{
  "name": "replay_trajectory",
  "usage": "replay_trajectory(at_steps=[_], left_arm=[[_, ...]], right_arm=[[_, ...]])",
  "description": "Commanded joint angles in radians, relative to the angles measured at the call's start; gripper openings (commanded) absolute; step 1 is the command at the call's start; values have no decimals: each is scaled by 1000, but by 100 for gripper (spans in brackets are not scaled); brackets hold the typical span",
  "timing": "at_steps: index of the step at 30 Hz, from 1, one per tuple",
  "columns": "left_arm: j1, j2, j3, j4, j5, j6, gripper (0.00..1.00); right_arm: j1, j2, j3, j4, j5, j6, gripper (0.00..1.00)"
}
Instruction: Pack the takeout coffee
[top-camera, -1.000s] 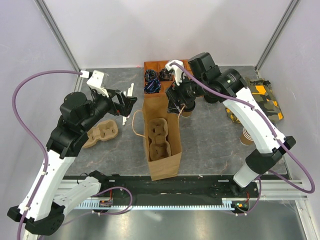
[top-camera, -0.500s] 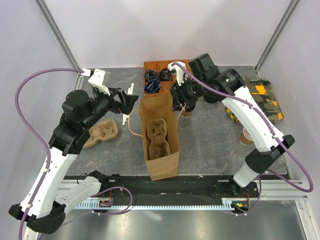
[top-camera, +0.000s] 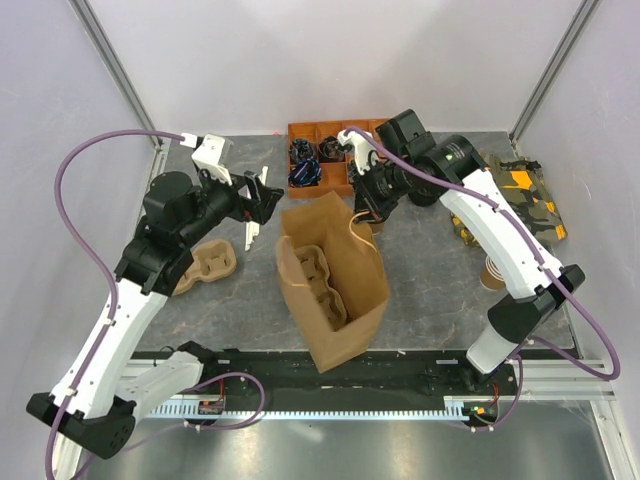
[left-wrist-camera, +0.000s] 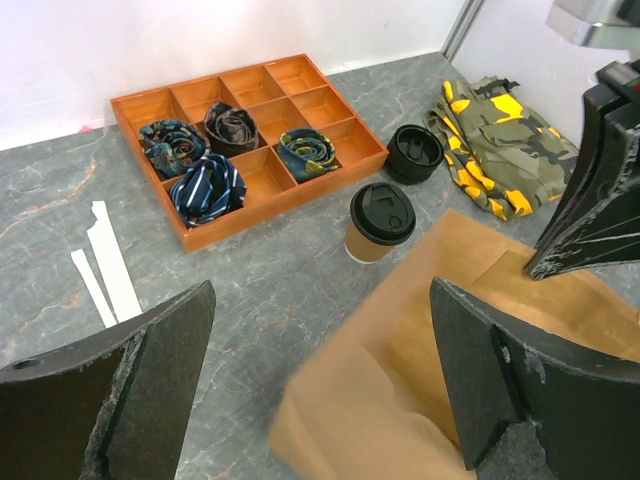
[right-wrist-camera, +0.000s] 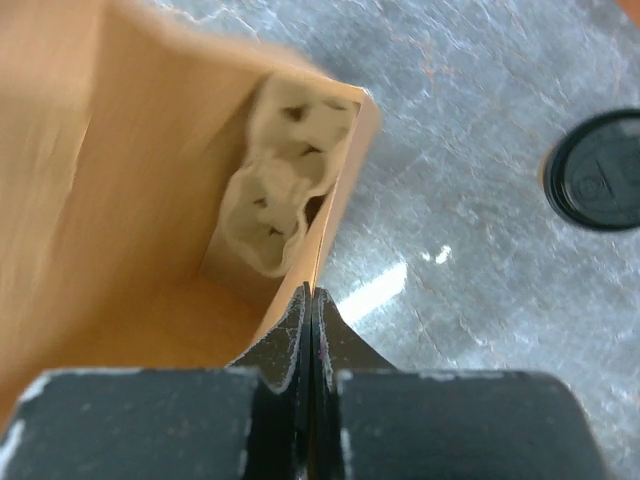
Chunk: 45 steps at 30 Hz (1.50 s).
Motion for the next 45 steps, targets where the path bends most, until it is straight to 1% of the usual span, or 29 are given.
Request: replay_trajectory(at_steps=[1, 6, 10, 15, 18, 19, 21, 22, 25, 26, 27, 31, 32, 35, 39, 41, 45], left_arm=[[24, 34, -1, 93, 43, 8, 95], [47, 99, -7, 133, 85, 6, 96], [50, 148, -18, 178, 128, 2, 96], [50, 214, -34, 251, 230, 6, 95], [44, 301, -4, 249, 313, 31, 98], [43, 356, 22, 245, 339, 35, 99], [28, 407, 48, 242, 355, 57, 100], [20, 466, 82, 239, 366, 66, 100], [-15, 554, 163, 215, 361, 98, 100], [-22, 614, 186, 206, 358, 109, 100], [-37, 641, 208, 196, 358, 112, 100], [-72, 754, 303, 201, 327, 130, 100], [-84, 787, 317, 201, 326, 144, 100], [-106, 835, 360, 202, 321, 159, 100], [-130, 918, 415, 204, 309, 176, 100], [-146, 945, 436, 201, 298, 228, 100], [-172, 1019, 507, 183, 275, 265, 100]], right_arm=[[-36, -32, 4, -60, -1, 15, 0], [-50, -118, -57, -89, 30, 41, 0], [-58, -176, -77, -98, 116, 44, 0], [-82, -270, -131, -132, 185, 30, 0], [-124, -331, -164, -152, 200, 18, 0], [-156, -345, -174, -156, 212, 13, 0], [-194, -388, -206, -159, 220, 15, 0], [-229, -405, -215, -156, 225, 18, 0], [-285, -446, -217, -155, 225, 18, 0], [-297, -457, -217, -153, 226, 18, 0], [-311, -472, -218, -153, 229, 16, 0], [-366, -485, -197, -166, 220, -8, 0], [-375, -483, -183, -172, 241, -10, 0], [-401, -491, -178, -175, 242, -16, 0], [-473, -491, -178, -173, 272, -11, 0], [-500, -494, -178, -173, 274, -10, 0], [-527, -498, -175, -173, 260, -10, 0]])
